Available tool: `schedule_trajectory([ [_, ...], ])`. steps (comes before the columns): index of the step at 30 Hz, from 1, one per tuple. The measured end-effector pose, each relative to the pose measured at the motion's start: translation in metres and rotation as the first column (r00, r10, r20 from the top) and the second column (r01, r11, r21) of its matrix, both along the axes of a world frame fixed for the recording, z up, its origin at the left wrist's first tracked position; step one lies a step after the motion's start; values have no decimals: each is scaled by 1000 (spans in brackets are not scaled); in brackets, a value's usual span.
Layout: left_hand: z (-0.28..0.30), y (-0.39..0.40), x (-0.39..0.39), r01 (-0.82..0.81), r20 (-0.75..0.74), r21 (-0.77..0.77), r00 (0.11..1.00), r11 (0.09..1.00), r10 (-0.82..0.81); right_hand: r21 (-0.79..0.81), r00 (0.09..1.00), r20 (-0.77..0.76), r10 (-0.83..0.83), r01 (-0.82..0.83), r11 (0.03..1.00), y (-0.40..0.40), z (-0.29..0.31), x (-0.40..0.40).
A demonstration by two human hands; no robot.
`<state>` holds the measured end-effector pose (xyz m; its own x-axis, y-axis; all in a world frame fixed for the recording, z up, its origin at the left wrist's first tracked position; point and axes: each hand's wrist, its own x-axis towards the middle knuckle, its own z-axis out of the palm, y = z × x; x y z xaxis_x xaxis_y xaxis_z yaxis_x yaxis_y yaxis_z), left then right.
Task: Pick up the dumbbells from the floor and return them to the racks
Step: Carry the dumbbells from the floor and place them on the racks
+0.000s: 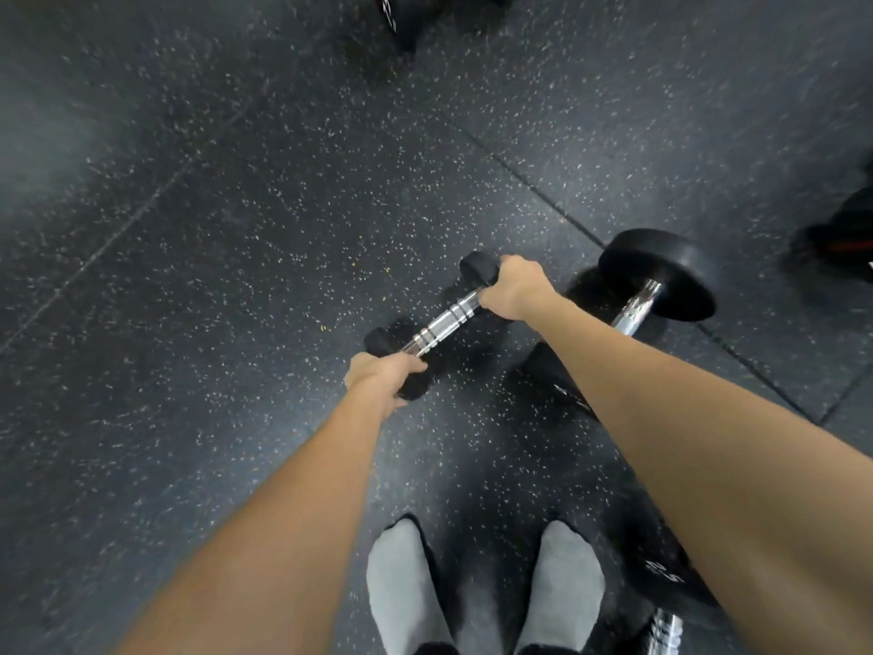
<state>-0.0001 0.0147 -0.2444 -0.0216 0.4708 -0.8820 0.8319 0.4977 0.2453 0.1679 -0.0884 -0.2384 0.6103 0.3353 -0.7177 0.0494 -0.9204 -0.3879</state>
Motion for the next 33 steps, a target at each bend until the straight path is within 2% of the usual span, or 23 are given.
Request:
schedule_trajectory([
  [3,-2,13,3,21,11,29,1000,999,-21,12,998,52,40,-40,999,3,-4,1],
  [6,20,26,3,128,15,80,991,989,-130,17,998,67,19,-20,1000,-5,10,-3],
  [9,67,42,4,255,30,136,965,957,-261,71,993,64,-104,99,993,-21,49,-17],
  [12,137,52,3,330,57,232,934,915,-351,170,971,90,-220,202,964,-26,116,-32],
  [16,272,68,6,330,100,362,916,872,-389,276,943,150,-296,247,929,-10,251,-33],
  [19,402,93,16,308,156,444,899,842,-410,366,922,176,-344,263,893,15,380,-24],
  [22,538,123,28,291,194,568,862,770,-469,459,894,219,-391,259,850,43,513,-14],
  [28,778,193,61,167,260,773,797,612,-546,649,813,403,-421,70,757,113,750,25],
  [33,934,242,78,3,309,885,744,466,-592,760,748,451,-487,-36,649,165,905,46],
])
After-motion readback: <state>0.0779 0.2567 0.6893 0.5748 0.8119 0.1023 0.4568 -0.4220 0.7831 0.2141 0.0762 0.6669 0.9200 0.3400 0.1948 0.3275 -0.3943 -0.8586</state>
